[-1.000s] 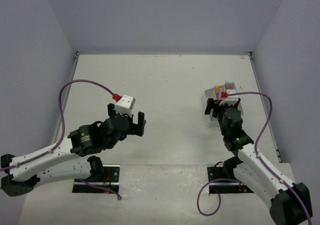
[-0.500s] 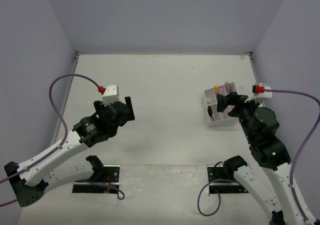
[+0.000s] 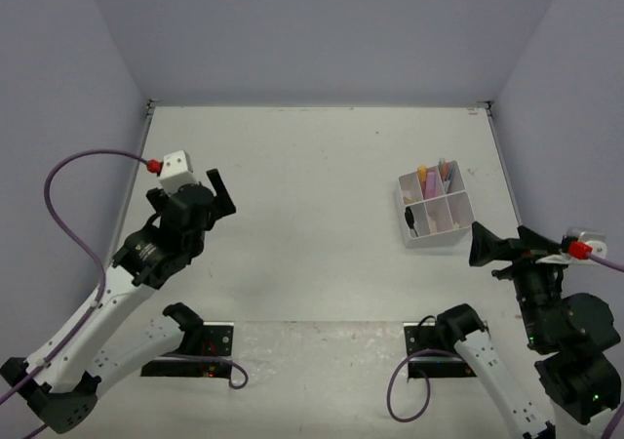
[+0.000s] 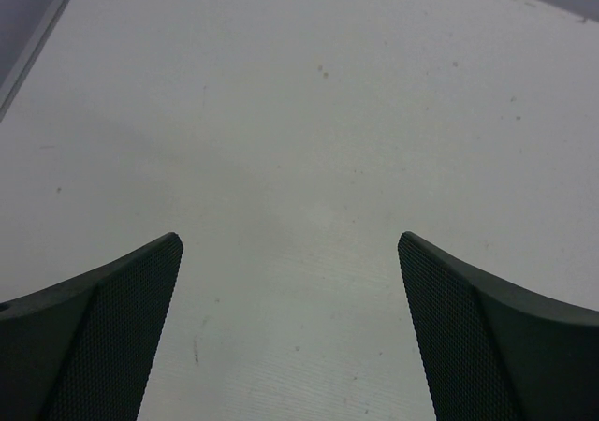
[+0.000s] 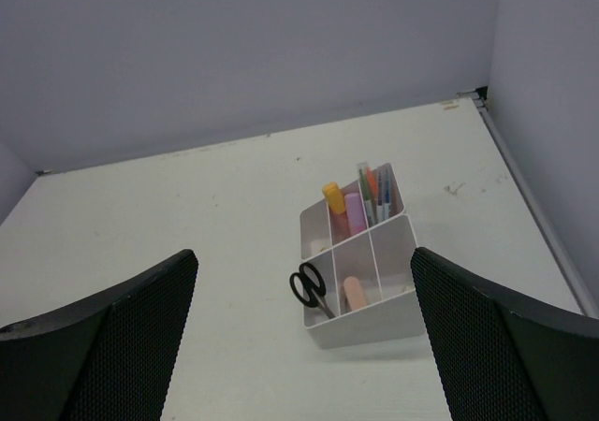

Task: Sort the stationery into containers
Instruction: Reset both arms

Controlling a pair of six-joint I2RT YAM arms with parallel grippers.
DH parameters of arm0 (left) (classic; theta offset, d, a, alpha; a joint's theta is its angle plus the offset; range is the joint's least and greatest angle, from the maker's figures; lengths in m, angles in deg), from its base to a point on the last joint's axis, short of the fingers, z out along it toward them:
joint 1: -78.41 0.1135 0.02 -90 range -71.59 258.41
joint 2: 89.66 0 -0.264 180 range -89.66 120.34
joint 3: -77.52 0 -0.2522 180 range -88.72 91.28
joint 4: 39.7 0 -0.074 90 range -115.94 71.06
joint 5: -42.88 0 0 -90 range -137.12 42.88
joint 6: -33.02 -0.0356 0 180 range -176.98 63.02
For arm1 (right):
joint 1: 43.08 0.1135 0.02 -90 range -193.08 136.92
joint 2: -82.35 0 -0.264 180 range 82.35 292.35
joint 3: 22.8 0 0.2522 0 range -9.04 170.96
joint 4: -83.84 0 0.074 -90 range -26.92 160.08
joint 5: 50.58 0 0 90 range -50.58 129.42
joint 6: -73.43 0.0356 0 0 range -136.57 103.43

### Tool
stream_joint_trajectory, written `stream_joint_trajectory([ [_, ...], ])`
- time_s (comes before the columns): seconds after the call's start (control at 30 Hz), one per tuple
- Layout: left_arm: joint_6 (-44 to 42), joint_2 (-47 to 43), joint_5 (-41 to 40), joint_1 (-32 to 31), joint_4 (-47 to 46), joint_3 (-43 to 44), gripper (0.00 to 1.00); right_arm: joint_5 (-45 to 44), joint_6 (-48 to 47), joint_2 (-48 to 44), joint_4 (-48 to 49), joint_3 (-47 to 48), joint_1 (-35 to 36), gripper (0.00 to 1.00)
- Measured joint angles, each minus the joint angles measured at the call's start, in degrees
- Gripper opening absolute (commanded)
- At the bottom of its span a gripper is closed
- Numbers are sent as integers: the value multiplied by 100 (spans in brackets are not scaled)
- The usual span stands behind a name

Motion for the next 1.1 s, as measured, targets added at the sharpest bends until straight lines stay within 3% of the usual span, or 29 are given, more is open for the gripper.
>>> stream_joint_trajectory([
  [0.23,-273,-854,-436,2,242,81,100,-248,-199,-382,-18,-370,-1,99],
  [0.63,-740,-1773,-459,2,-79,-885,100,-429,-377,-574,171,-748,0,99],
  [1.1,-883,-1816,-458,2,-275,-958,100,-530,-394,-523,384,-845,0,99],
])
